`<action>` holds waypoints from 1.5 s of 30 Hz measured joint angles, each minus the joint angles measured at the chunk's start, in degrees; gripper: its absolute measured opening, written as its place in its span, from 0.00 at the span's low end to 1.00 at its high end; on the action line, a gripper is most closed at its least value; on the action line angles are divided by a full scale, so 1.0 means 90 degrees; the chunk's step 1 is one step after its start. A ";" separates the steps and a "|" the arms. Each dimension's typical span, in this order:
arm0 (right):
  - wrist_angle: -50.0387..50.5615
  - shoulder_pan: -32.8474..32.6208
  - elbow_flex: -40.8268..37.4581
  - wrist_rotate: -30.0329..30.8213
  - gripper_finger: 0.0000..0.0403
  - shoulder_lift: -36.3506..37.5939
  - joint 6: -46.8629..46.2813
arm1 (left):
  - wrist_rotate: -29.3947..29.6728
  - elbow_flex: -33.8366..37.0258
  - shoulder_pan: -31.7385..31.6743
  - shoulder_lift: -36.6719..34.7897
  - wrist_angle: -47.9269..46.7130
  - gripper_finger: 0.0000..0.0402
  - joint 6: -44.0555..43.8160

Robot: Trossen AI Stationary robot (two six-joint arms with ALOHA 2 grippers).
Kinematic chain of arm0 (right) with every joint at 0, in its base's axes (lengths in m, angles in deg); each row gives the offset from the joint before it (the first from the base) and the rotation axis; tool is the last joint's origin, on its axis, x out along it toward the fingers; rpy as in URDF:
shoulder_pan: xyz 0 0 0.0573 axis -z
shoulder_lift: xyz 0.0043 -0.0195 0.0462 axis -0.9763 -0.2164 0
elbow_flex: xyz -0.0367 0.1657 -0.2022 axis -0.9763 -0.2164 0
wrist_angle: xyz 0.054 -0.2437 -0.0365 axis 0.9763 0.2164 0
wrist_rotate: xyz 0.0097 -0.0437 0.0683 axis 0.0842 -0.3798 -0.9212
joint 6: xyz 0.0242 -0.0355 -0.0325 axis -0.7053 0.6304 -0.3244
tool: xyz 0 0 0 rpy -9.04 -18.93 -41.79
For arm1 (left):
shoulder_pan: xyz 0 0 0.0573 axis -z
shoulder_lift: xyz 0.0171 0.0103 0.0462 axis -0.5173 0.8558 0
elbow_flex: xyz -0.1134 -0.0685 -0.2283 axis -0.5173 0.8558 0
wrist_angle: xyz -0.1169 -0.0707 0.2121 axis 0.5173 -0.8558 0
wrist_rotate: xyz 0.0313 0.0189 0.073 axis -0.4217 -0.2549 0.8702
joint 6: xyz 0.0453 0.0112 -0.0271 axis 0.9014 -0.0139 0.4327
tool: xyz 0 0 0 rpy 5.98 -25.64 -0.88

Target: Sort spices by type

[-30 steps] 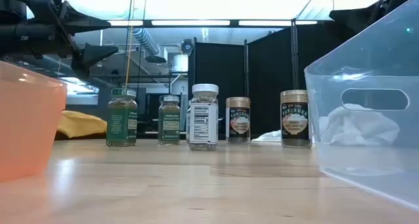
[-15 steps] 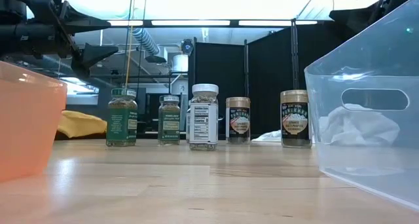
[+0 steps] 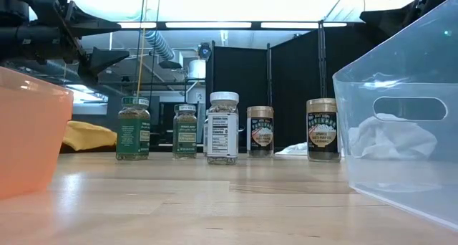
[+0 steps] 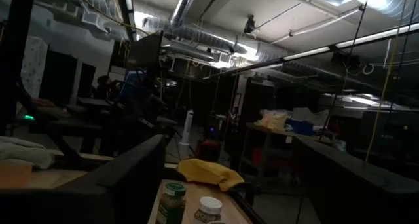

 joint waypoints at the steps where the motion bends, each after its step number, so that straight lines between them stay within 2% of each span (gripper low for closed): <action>1: 0.0002 0.0000 0.0000 -0.0002 0.84 0.0000 0.0000 | -0.0002 -0.0002 0.0001 0.0001 0.0001 0.76 -0.0002; 39: 0.0000 0.0000 0.0000 -0.0001 0.84 -0.0001 0.0000 | -0.0002 -0.0002 -0.0001 0.0001 0.0002 0.76 0.0000; 45: 0.0000 0.0000 0.0000 0.0000 0.84 -0.0002 0.0000 | 0.0071 -0.0002 -0.0001 0.0001 0.0339 0.76 -0.0002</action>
